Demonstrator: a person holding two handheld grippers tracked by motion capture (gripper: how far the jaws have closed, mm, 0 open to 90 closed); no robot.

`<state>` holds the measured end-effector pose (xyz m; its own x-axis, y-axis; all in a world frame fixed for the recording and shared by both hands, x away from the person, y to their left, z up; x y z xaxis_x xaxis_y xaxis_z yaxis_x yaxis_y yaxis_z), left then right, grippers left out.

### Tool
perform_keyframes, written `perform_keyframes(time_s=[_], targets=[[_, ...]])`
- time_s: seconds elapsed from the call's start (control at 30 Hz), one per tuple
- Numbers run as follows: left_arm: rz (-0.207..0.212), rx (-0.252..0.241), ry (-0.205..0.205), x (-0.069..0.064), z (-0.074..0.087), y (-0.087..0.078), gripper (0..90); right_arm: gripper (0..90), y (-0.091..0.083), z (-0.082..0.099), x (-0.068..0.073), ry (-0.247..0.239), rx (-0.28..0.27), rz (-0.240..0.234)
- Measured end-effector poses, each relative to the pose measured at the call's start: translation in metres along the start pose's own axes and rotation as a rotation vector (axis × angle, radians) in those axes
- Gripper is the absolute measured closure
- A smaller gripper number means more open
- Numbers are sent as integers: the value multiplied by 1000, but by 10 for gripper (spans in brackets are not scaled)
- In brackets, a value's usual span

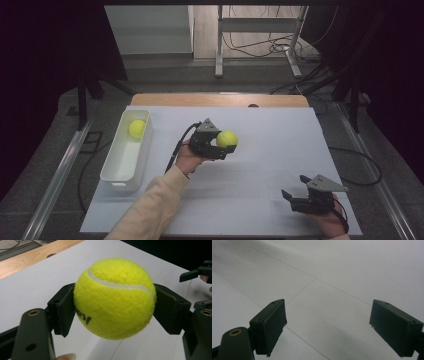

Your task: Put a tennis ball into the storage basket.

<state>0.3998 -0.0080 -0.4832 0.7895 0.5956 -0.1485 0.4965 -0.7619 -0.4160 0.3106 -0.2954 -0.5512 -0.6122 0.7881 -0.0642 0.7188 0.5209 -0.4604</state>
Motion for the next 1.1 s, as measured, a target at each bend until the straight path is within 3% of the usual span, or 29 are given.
perform_keyframes(time_s=[1.1], targets=[[-42,-43,-7,12,1,-33,255,144,1,1,0,0,4,3]])
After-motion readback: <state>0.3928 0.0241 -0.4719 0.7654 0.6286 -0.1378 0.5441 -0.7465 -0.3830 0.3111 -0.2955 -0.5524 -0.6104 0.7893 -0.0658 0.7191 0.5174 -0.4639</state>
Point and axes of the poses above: each handheld gripper's, and its own axes: y roughly forward along the jaws, z roughly out of its underside, x roughly to its left, the point moved 7 cm from there along y, roughly forward along the jaws, and after that the axes turned 7 degrees about -x, right-handed, at the moved point
